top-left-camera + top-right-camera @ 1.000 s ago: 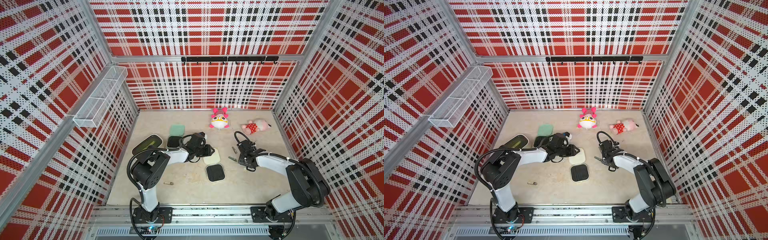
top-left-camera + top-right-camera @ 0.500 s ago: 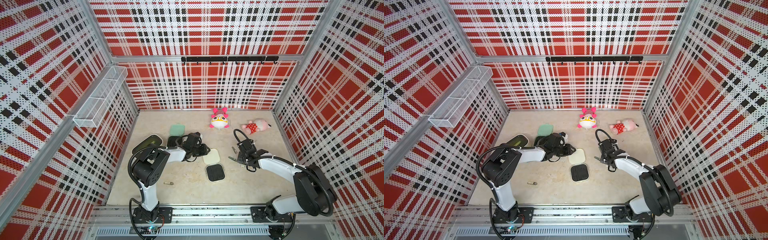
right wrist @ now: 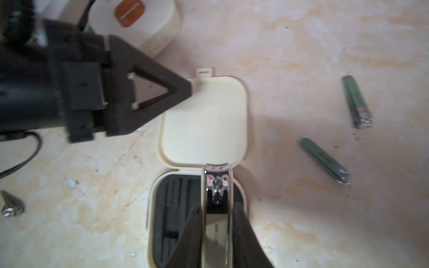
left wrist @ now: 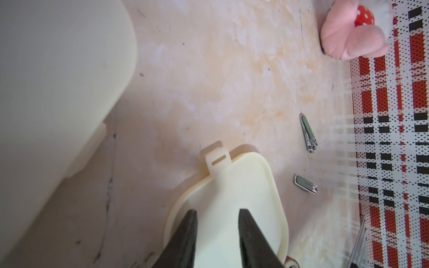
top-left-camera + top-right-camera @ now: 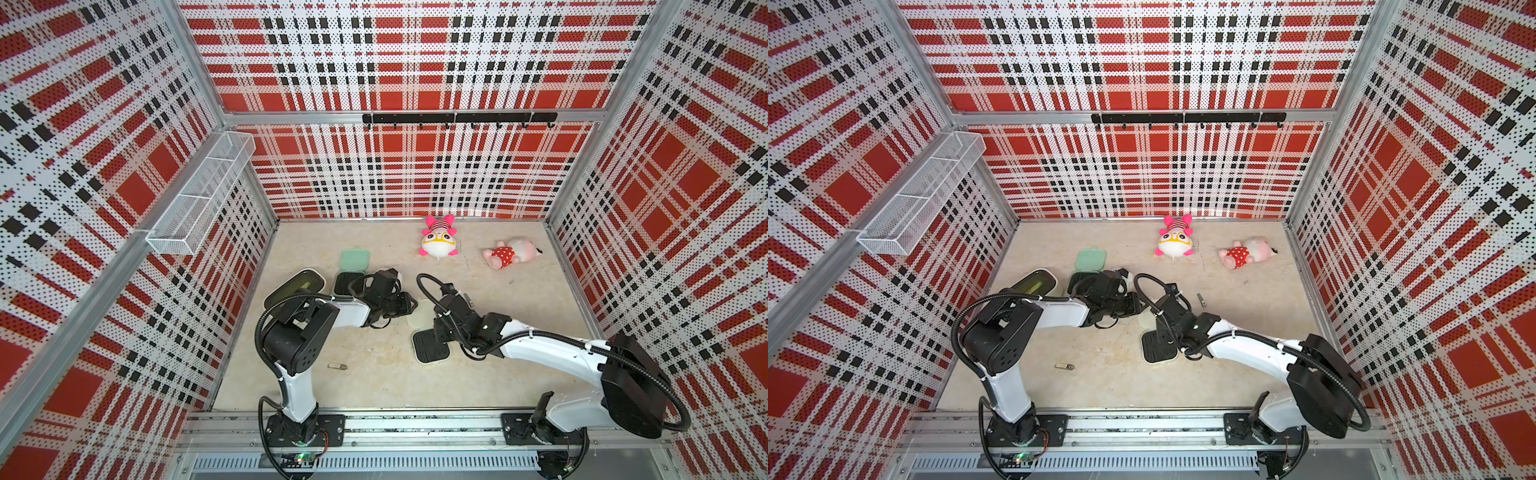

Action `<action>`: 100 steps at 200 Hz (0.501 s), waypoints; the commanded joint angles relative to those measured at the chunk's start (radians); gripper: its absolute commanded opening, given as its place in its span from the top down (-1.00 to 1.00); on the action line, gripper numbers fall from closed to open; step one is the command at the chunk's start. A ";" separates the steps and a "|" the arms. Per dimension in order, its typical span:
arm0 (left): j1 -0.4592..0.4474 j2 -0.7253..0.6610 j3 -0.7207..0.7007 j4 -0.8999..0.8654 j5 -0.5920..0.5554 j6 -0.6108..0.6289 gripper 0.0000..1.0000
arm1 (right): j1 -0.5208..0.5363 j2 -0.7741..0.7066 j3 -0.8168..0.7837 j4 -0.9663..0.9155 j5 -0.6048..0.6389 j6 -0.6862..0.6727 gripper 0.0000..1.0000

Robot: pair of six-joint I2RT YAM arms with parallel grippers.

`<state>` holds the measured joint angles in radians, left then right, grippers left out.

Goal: Organize nail clipper sets
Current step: Place the nail clipper in the storage box.

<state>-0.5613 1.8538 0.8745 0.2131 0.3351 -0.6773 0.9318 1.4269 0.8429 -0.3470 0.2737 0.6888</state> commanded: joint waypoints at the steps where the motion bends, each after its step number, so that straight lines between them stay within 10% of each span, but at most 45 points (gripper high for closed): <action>1: 0.004 -0.016 -0.034 -0.032 -0.020 -0.004 0.29 | 0.044 0.051 0.019 0.047 0.007 -0.016 0.70; 100: 0.020 -0.033 -0.053 -0.027 -0.019 -0.004 0.30 | 0.100 0.164 -0.020 0.131 0.054 0.097 0.70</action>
<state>-0.5526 1.8324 0.8459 0.2214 0.3290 -0.6807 1.0241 1.5665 0.8383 -0.2604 0.2897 0.7460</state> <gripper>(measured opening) 0.354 0.213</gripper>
